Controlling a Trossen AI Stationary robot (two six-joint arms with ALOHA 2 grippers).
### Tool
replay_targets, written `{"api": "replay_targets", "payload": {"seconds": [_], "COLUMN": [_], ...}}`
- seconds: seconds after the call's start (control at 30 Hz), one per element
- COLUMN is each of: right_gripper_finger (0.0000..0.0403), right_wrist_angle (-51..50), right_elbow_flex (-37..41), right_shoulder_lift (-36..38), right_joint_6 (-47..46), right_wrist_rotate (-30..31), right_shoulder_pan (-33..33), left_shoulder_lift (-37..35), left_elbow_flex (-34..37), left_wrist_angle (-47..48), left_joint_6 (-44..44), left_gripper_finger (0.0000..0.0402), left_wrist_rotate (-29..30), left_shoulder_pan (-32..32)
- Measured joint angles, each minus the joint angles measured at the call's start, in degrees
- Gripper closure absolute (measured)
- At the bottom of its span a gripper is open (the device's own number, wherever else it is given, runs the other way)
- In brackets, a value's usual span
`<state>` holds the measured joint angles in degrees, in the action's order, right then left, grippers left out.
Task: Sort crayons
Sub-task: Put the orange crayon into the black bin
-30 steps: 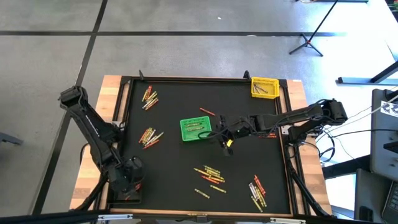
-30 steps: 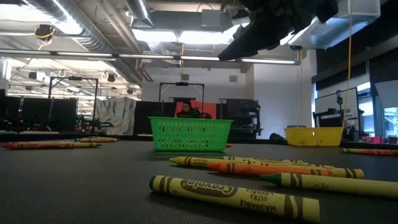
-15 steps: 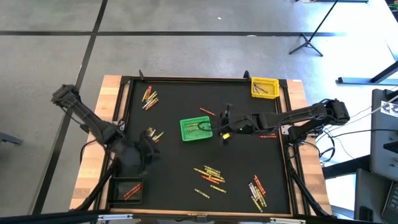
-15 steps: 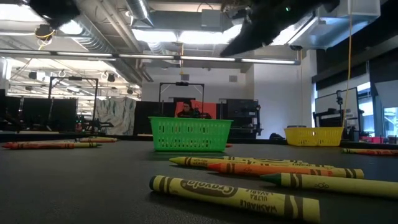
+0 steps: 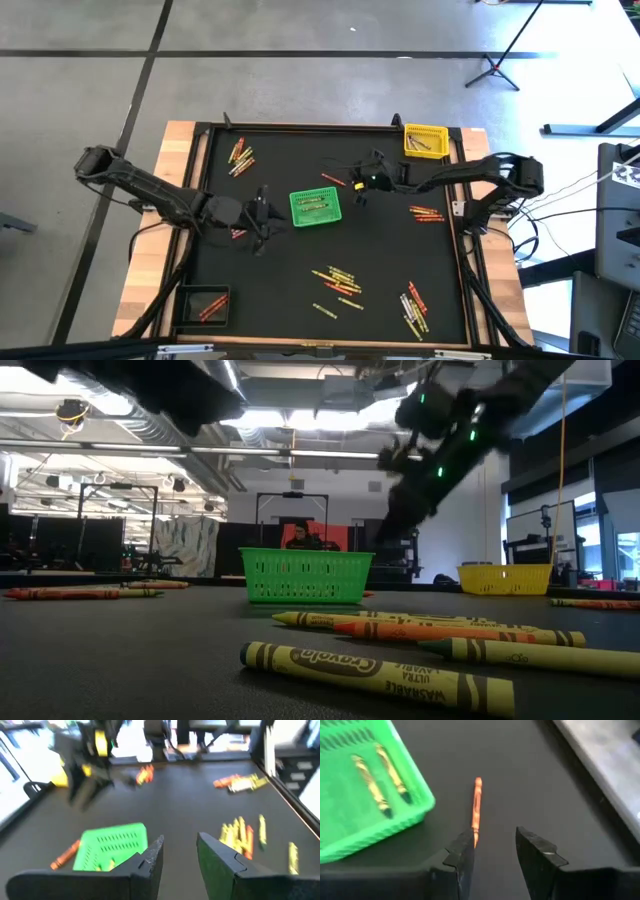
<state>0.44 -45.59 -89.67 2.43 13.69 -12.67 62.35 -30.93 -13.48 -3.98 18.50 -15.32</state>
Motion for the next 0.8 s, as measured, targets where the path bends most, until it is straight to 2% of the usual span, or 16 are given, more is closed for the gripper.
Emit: {"api": "replay_targets", "payload": {"seconds": [0.17,0.3,0.4,0.53,0.8], "right_gripper_finger": [0.0235,0.0198,0.0184,0.0187,0.0220], "right_wrist_angle": [5.94,10.69,12.66,14.42,14.24], "right_elbow_flex": [1.01,0.97,0.95,0.95,0.95], "right_shoulder_lift": [-5.59,-9.05,-10.37,-10.60,-11.19], "right_joint_6": [-1.97,-2.18,-0.67,-0.61,-0.90], "right_wrist_rotate": [-3.09,-8.13,-8.55,-8.38,-6.12], "right_shoulder_pan": [-2.76,-3.65,-3.89,-3.91,-3.89], "left_shoulder_lift": [0.00,0.02,0.45,0.48,0.72], "left_elbow_flex": [4.15,5.30,5.37,5.39,5.39], "left_wrist_angle": [-12.62,-14.24,-14.54,-14.26,-14.20], "left_joint_6": [2.07,1.95,1.77,1.73,1.61], "left_gripper_finger": [0.0298,0.0298,0.0298,0.0298,0.0298], "left_wrist_rotate": [0.05,0.11,-0.03,0.03,0.02], "left_shoulder_pan": [4.13,5.28,5.17,4.77,3.90]}}
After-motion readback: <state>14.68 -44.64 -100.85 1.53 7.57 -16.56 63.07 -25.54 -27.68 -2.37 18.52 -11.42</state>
